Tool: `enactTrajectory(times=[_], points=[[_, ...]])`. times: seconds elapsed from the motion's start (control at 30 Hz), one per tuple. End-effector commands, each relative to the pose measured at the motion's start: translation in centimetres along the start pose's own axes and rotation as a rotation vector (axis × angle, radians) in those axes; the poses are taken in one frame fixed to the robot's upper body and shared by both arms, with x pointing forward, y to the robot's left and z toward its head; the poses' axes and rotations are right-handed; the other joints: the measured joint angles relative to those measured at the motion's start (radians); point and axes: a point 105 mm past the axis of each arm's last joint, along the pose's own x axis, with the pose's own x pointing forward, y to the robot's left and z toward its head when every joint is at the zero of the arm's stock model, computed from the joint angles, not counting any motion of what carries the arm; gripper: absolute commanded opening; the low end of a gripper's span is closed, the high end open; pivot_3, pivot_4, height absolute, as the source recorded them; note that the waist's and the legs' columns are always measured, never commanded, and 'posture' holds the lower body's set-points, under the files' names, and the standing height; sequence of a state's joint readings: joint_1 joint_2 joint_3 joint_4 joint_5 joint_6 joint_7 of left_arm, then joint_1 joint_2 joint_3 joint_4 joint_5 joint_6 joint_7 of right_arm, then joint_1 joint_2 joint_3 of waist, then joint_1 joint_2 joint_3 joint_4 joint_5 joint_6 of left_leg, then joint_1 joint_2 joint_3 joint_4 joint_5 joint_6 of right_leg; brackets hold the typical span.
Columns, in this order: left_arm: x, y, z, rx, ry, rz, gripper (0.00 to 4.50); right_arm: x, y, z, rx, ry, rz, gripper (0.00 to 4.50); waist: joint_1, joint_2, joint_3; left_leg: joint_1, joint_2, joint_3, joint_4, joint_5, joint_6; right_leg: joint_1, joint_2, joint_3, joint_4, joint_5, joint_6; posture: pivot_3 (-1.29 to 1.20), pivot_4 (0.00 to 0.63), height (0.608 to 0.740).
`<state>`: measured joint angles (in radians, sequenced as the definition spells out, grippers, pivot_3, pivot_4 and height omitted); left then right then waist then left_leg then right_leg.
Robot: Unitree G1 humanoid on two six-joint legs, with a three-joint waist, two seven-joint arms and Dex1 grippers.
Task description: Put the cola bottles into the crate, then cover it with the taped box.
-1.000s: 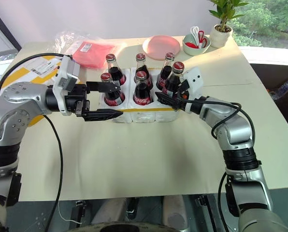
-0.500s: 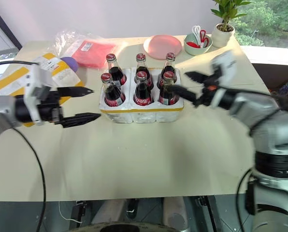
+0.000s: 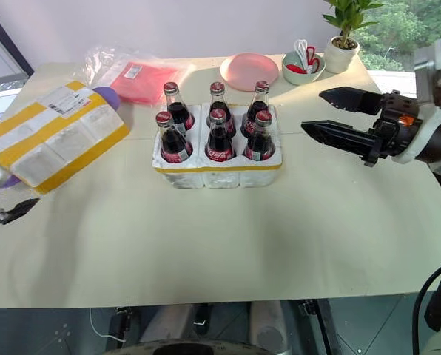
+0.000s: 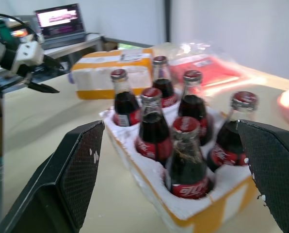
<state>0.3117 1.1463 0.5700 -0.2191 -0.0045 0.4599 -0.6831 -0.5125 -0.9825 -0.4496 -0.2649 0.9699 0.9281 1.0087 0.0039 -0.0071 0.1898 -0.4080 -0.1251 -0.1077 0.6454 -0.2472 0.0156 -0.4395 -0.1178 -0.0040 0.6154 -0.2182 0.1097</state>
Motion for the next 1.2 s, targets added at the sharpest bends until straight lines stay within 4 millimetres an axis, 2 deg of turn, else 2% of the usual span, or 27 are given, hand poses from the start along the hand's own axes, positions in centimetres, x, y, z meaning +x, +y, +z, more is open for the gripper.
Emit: enactTrajectory(times=[0.03, 0.17, 0.37, 0.63, 0.8, 0.83, 0.87, 1.0, 1.2], points=[[1.1, 1.7, -1.9, 0.198, 0.083, 0.154, 4.5, 0.4, 1.3, 1.4, -0.066, -0.016, 0.081, 4.45, 0.009, 0.0, 0.0, 0.0, 0.0, 0.0, 0.0, 0.0, 0.0, 0.0, 0.0, 0.0, 0.0, 0.0, 0.0, 0.0, 0.15, 0.74], [3.9, 1.9, -2.7, 0.277, 0.083, 0.227, 4.5, 0.5, 1.9, 2.3, -0.09, -0.02, 0.116, 4.45, 0.026, 0.001, 0.001, -0.001, 0.0, 0.0, 0.001, -0.001, -0.001, -0.001, 0.0, -0.001, 0.0, 0.002, 0.002, 0.0, 0.15, 0.74], [7.8, 1.9, -2.7, 0.322, 0.052, 0.301, 4.5, 0.4, 3.4, 3.2, -0.136, 0.021, 0.174, 4.45, 0.036, 0.0, 0.0, -0.002, 0.0, 0.0, 0.0, -0.001, -0.001, -0.002, 0.0, -0.001, 0.0, 0.005, 0.008, 0.0, 0.15, 0.74], [10.8, 0.5, -3.3, 0.299, 0.066, 0.28, 4.5, 0.0, 4.1, 4.3, -0.177, 0.052, 0.152, 4.45, 0.035, 0.0, 0.0, -0.002, 0.0, 0.002, 0.001, -0.002, 0.002, -0.003, 0.0, 0.0, 0.0, 0.006, 0.008, 0.0, 0.15, 0.74], [12.0, 0.3, -2.8, 0.256, 0.06, 0.29, 4.5, -0.5, 3.8, 4.4, -0.186, 0.073, 0.109, 4.45, 0.036, 0.0, -0.001, -0.001, 0.0, 0.002, 0.003, -0.002, 0.001, -0.002, 0.0, 0.0, 0.001, 0.006, 0.009, 0.0, 0.15, 0.74], [12.2, 0.3, -2.6, 0.254, 0.055, 0.288, 3.99, -0.6, 3.8, 4.4, -0.186, 0.074, 0.105, 4.5, 0.036, 0.0, -0.001, -0.001, 0.0, 0.002, 0.003, -0.002, 0.001, -0.002, 0.0, 0.0, 0.001, 0.006, 0.009, 0.0, 0.15, 0.74], [12.3, 0.3, -2.3, 0.25, 0.052, 0.289, 3.71, -0.6, 3.8, 4.4, -0.187, 0.074, 0.102, 4.5, 0.036, 0.0, -0.001, -0.001, 0.0, 0.002, 0.003, -0.002, 0.001, -0.002, 0.0, 0.0, 0.002, 0.007, 0.009, 0.0, 0.15, 0.74], [12.7, 0.8, -1.8, 0.253, 0.054, 0.302, 1.75, -0.8, 4.0, 4.1, -0.169, 0.084, 0.099, 4.5, 0.038, 0.0, -0.002, -0.001, -0.001, 0.002, 0.004, -0.002, 0.002, -0.001, 0.0, 0.0, 0.002, 0.007, 0.009, 0.0, 0.15, 0.74], [12.3, 2.5, -1.0, 0.259, 0.042, 0.354, 1.75, -1.1, 3.9, 3.7, -0.18, 0.091, 0.07, 4.5, 0.036, 0.0, -0.002, -0.001, 0.0, 0.002, 0.005, -0.001, 0.002, -0.002, 0.0, 0.0, 0.003, 0.007, 0.009, 0.0, 0.15, 0.74]])
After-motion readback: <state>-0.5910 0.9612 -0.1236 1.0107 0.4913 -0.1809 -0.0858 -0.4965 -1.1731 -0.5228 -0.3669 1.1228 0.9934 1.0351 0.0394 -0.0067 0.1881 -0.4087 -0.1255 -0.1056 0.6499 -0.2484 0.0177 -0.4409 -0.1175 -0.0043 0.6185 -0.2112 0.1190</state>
